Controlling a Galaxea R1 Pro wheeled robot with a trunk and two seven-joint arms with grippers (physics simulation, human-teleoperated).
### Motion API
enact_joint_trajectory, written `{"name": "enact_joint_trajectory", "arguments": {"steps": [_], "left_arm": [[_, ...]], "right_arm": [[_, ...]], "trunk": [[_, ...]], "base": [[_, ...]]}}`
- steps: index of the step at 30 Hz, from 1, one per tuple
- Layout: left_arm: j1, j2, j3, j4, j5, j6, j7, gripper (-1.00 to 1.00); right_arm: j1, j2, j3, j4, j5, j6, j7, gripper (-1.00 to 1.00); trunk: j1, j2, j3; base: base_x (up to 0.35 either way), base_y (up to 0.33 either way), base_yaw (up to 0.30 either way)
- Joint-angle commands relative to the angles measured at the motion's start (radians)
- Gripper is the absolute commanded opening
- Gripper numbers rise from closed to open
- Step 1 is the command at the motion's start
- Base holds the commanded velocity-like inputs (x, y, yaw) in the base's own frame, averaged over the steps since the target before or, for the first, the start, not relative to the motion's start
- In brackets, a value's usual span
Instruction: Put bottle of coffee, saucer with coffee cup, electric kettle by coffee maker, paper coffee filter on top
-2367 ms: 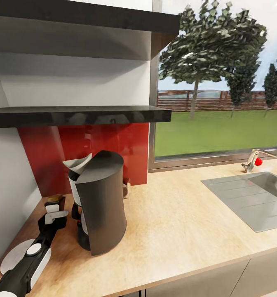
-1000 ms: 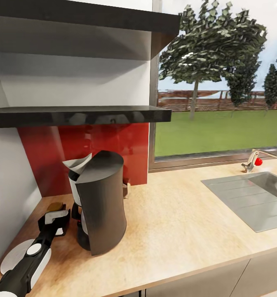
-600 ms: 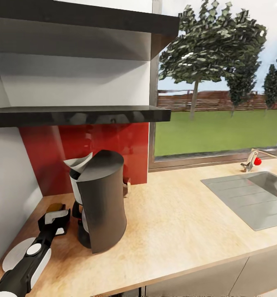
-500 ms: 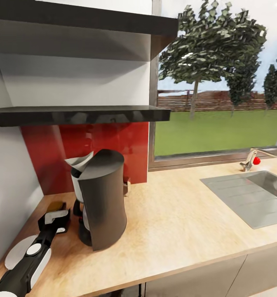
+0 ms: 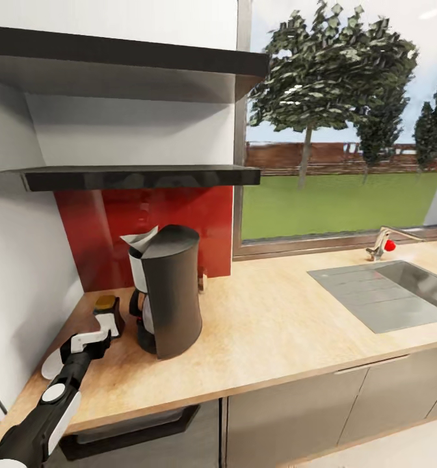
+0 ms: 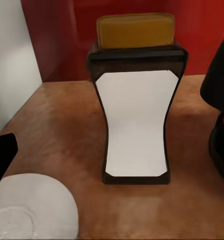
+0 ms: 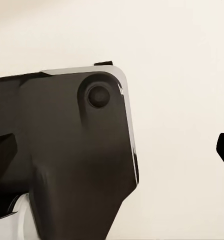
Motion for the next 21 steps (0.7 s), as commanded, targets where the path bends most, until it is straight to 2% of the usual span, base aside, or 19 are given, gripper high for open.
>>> {"name": "enact_joint_trajectory", "arguments": {"steps": [1, 9, 13, 16, 19, 21], "left_arm": [[0.0, 0.0, -0.002, 0.001, 0.008, -0.003, 0.002, 1.0], [0.0, -0.002, -0.005, 0.0, 0.009, -0.004, -0.004, 1.0], [0.005, -0.016, -0.009, -0.002, 0.008, -0.014, -0.017, 1.0], [0.041, -0.02, -0.015, -0.01, 0.009, -0.061, -0.075, 1.0], [0.073, -0.02, -0.015, -0.018, 0.013, -0.078, -0.13, 1.0], [0.082, -0.019, -0.014, -0.018, 0.014, -0.081, -0.143, 1.0]], "right_arm": [[0.0, 0.0, -0.006, 0.001, -0.005, -0.004, 0.002, 1.0], [0.0, 0.0, -0.006, 0.001, -0.005, -0.004, 0.001, 1.0], [0.0, 0.0, -0.006, 0.001, -0.005, -0.004, 0.0, 1.0], [0.0, 0.001, -0.006, -0.001, -0.005, -0.004, 0.001, 1.0], [0.0, 0.004, -0.006, -0.002, -0.005, -0.004, 0.001, 1.0], [0.0, 0.006, -0.006, -0.004, -0.005, -0.004, 0.001, 1.0]], "trunk": [[0.0, -0.001, 0.0], [0.0, -0.001, 0.0], [0.0, -0.001, 0.0], [0.0, -0.001, 0.0], [0.0, -0.001, 0.0], [0.0, -0.001, 0.0]], "base": [[-0.335, -0.035, 0.0], [-0.327, -0.099, 0.0], [-0.291, -0.15, 0.0], [-0.28, -0.159, 0.0], [-0.28, -0.157, 0.0], [-0.292, -0.135, 0.0]]}}
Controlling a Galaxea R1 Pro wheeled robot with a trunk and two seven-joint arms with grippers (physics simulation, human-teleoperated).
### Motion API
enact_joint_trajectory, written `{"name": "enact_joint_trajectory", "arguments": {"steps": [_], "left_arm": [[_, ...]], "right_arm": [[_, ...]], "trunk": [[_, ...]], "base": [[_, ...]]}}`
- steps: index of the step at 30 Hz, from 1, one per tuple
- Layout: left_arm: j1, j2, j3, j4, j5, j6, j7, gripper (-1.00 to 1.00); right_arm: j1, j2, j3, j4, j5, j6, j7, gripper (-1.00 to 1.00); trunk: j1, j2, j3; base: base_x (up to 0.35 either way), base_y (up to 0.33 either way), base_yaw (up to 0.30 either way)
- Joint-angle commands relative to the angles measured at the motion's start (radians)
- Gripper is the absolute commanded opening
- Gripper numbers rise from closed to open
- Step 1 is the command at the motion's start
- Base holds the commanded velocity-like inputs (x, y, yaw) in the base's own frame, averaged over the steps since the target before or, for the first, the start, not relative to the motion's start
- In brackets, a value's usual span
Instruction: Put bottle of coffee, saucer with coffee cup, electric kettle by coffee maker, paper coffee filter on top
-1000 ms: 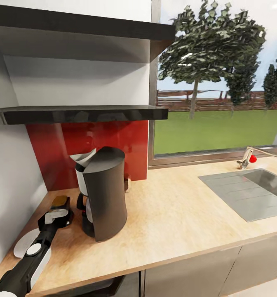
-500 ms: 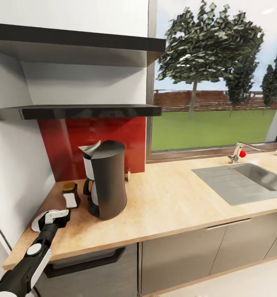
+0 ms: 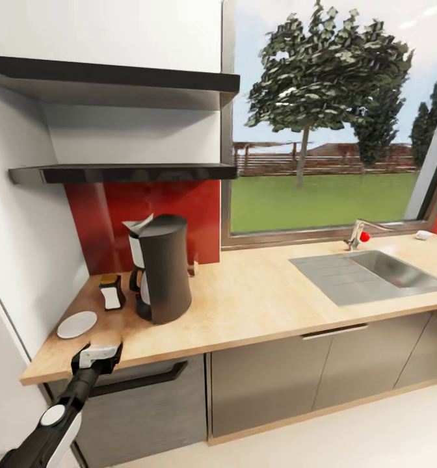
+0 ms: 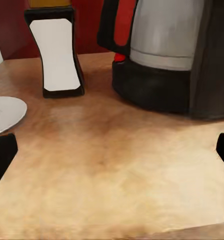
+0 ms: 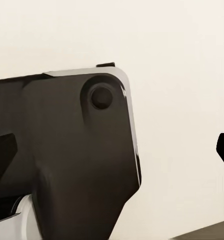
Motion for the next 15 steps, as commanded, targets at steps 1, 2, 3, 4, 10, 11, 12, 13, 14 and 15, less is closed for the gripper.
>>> {"name": "enact_joint_trajectory", "arguments": {"steps": [1, 2, 3, 4, 10, 11, 12, 13, 14, 15], "left_arm": [[0.006, 0.0, 0.001, 0.001, 0.011, -0.002, -0.011, 1.0], [0.01, 0.0, 0.0, 0.0, 0.011, -0.002, -0.012, 1.0], [0.024, 0.0, -0.001, -0.001, 0.011, -0.003, -0.014, 1.0], [0.039, -0.001, -0.003, -0.001, 0.01, -0.004, -0.016, 1.0], [0.091, 0.0, -0.002, 0.0, 0.01, -0.005, -0.067, 1.0], [0.097, 0.0, -0.002, 0.001, 0.011, -0.005, -0.07, 1.0], [0.11, 0.0, -0.001, 0.003, 0.011, -0.008, -0.076, 1.0], [0.124, 0.0, 0.0, 0.006, 0.012, -0.012, -0.08, 1.0], [0.139, 0.0, 0.0, 0.009, 0.011, -0.016, -0.082, 1.0], [0.147, 0.0, 0.0, 0.01, 0.009, -0.019, -0.083, 1.0]], "right_arm": [[0.0, 0.001, -0.006, 0.001, -0.005, -0.004, 0.002, 1.0], [0.0, 0.001, -0.006, 0.001, -0.005, -0.004, 0.002, 1.0], [0.0, 0.002, -0.006, 0.0, -0.005, -0.004, 0.003, 1.0], [0.0, 0.002, -0.006, -0.001, -0.005, -0.004, 0.003, 1.0], [0.0, 0.003, -0.007, -0.002, -0.005, -0.004, 0.003, 1.0], [0.0, 0.004, -0.007, -0.002, -0.005, -0.004, 0.003, 1.0], [0.0, 0.004, -0.007, -0.002, -0.005, -0.004, 0.003, 1.0], [0.0, 0.003, -0.007, -0.003, -0.005, -0.004, 0.003, 1.0], [0.0, 0.004, -0.007, -0.003, -0.005, -0.004, 0.003, 1.0], [0.0, 0.004, -0.007, -0.003, -0.005, -0.004, 0.003, 1.0]], "trunk": [[0.0, -0.001, 0.0], [0.0, -0.001, 0.0], [0.0, -0.001, 0.0], [0.0, -0.001, 0.0], [0.0, -0.001, 0.0], [0.0, -0.001, 0.0], [0.0, -0.001, 0.0], [0.0, -0.001, 0.0], [0.0, -0.001, 0.0], [0.0, -0.001, 0.0]], "base": [[-0.297, -0.128, 0.0], [-0.298, -0.126, 0.0], [-0.3, -0.123, 0.0], [-0.301, -0.121, 0.0], [-0.243, -0.092, 0.0], [-0.105, -0.034, 0.0], [-0.067, -0.022, 0.0], [-0.043, -0.014, 0.0], [-0.027, -0.009, 0.0], [-0.022, -0.007, 0.0]]}}
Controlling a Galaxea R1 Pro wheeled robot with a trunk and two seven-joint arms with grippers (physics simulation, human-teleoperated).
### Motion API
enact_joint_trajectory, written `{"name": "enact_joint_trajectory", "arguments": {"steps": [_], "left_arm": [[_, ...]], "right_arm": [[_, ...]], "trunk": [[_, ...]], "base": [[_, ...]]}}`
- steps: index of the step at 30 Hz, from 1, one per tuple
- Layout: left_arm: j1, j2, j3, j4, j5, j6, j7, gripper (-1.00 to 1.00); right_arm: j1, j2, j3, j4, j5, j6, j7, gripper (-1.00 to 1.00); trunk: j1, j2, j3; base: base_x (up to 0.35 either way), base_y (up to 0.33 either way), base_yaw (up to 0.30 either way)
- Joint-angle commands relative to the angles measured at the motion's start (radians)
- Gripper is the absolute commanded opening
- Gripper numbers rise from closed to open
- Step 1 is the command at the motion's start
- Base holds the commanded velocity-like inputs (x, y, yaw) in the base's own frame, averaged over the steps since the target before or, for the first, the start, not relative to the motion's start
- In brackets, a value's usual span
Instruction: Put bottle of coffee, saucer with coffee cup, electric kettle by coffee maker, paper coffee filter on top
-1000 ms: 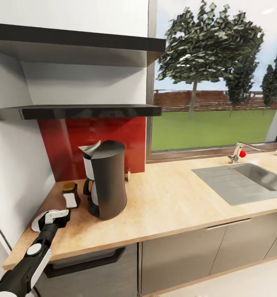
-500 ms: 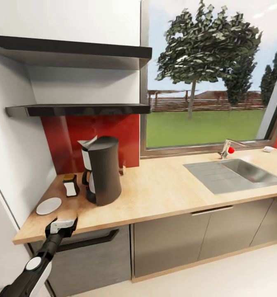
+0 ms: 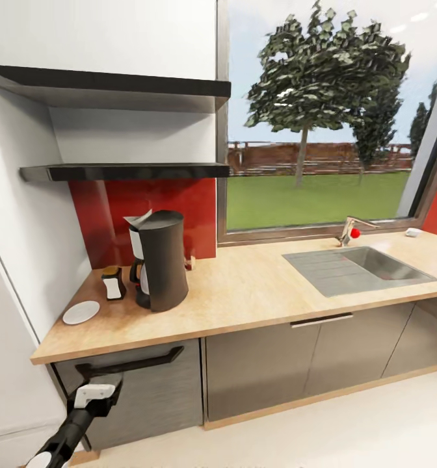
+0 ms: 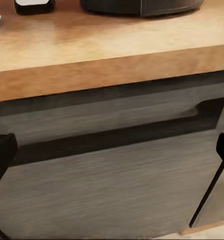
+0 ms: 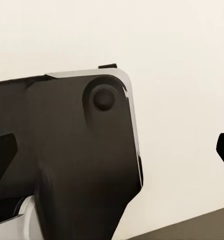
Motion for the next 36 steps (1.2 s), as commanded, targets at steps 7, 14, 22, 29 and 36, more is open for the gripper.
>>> {"name": "enact_joint_trajectory", "arguments": {"steps": [7, 14, 22, 29, 36], "left_arm": [[0.159, 0.001, 0.001, 0.172, -0.04, -0.007, 0.0, 1.0], [0.179, 0.011, 0.011, 0.623, -0.05, 0.002, 0.116, 1.0], [0.184, -0.002, 0.006, 0.821, -0.051, 0.023, 0.292, 1.0], [0.2, -0.008, 0.006, 0.843, -0.052, 0.245, 0.323, 1.0], [0.2, -0.017, 0.011, 0.845, -0.046, 0.329, 0.352, 1.0]], "right_arm": [[0.0, 0.003, -0.007, 0.0, -0.007, -0.005, 0.006, 1.0], [0.0, 0.003, -0.008, 0.0, -0.008, -0.005, 0.008, 1.0], [0.0, 0.004, -0.008, 0.001, -0.007, -0.005, 0.008, 1.0], [0.0, 0.005, -0.006, 0.001, -0.005, -0.005, 0.007, 1.0], [-0.002, 0.005, -0.004, 0.001, -0.007, -0.003, 0.012, 1.0]], "trunk": [[0.0, 0.0, 0.0], [0.0, 0.0, 0.0], [0.0, 0.0, 0.0], [0.0, 0.0, 0.0], [0.0, 0.0, 0.0]], "base": [[-0.004, -0.001, 0.0], [0.0, 0.0, 0.0], [0.0, 0.0, 0.0], [0.0, 0.0, 0.0], [0.0, 0.0, 0.0]]}}
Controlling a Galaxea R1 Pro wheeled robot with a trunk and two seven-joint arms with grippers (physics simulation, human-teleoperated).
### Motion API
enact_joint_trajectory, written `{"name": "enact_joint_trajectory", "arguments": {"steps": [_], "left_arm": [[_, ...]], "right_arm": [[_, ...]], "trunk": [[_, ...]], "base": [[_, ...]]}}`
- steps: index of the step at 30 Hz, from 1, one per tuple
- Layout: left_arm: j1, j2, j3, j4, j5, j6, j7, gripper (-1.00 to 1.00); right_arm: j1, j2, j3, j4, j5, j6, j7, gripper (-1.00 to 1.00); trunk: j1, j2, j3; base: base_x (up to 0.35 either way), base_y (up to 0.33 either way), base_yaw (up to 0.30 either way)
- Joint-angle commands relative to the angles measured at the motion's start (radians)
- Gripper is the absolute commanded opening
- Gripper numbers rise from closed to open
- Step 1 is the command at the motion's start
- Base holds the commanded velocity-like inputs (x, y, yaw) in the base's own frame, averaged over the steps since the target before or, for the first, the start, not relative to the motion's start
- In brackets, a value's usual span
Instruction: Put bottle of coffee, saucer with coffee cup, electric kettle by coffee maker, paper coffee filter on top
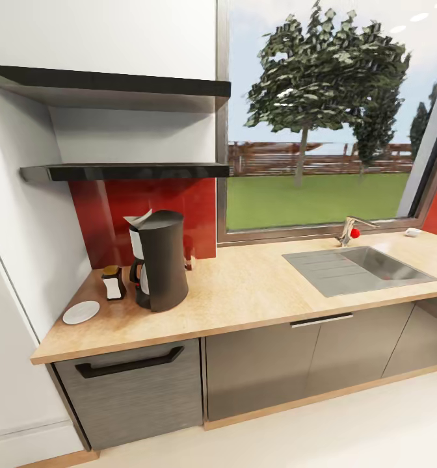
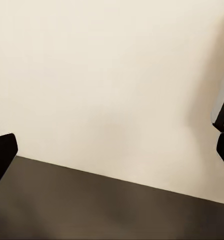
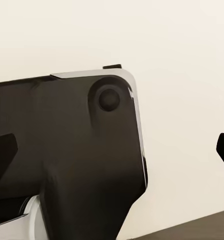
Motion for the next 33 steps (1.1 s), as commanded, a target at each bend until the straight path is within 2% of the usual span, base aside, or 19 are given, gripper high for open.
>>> {"name": "enact_joint_trajectory", "arguments": {"steps": [1, 4, 9, 17, 26, 29, 30, 33], "left_arm": [[-0.001, -0.006, 0.002, 0.001, 0.009, -0.006, 0.005, 1.0], [-0.001, -0.012, 0.001, 0.001, 0.008, -0.006, 0.004, 1.0], [0.002, -0.03, -0.002, -0.027, 0.0, -0.03, 0.004, 1.0], [0.001, -0.035, -0.001, -0.071, 0.005, -0.037, -0.007, 1.0], [-0.001, -0.034, -0.001, -0.118, 0.008, -0.036, -0.058, 1.0], [-0.001, -0.034, -0.001, -0.135, 0.007, -0.037, -0.074, 1.0], [-0.001, -0.034, -0.001, -0.309, 0.007, -0.038, -0.151, 1.0], [-0.003, -0.034, -0.001, -0.35, 0.007, -0.038, -0.152, 1.0]], "right_arm": [[0.0, 0.0, -0.006, 0.001, -0.005, -0.004, 0.008, 1.0], [0.0, 0.0, -0.006, 0.001, -0.005, -0.004, 0.015, 1.0], [-0.002, 0.028, -0.007, -0.014, -0.003, -0.005, 0.012, 1.0], [-0.002, 0.073, -0.008, -0.017, -0.005, -0.004, 0.013, 1.0], [-0.002, 0.064, -0.01, -0.056, -0.002, -0.004, 0.008, 1.0], [-0.002, 0.052, -0.009, -0.073, 0.001, -0.003, 0.008, 1.0], [-0.002, 0.048, -0.008, -0.147, 0.002, -0.003, 0.008, 1.0], [-0.002, 0.043, -0.006, -0.218, 0.003, -0.002, 0.008, 1.0]], "trunk": [[0.0, -0.001, 0.0], [0.0, -0.001, 0.0], [0.0, -0.001, 0.0], [0.0, -0.001, 0.0], [0.0, -0.001, 0.0], [0.0, -0.001, 0.0], [0.0, -0.001, 0.0], [0.0, -0.001, 0.0]], "base": [[0.0, 0.0, 0.0], [0.0, 0.0, 0.0], [0.0, 0.0, 0.0], [0.0, 0.0, 0.0], [0.0, 0.0, 0.0], [0.0, 0.0, 0.0], [0.0, 0.0, 0.0], [0.0, 0.0, 0.0]]}}
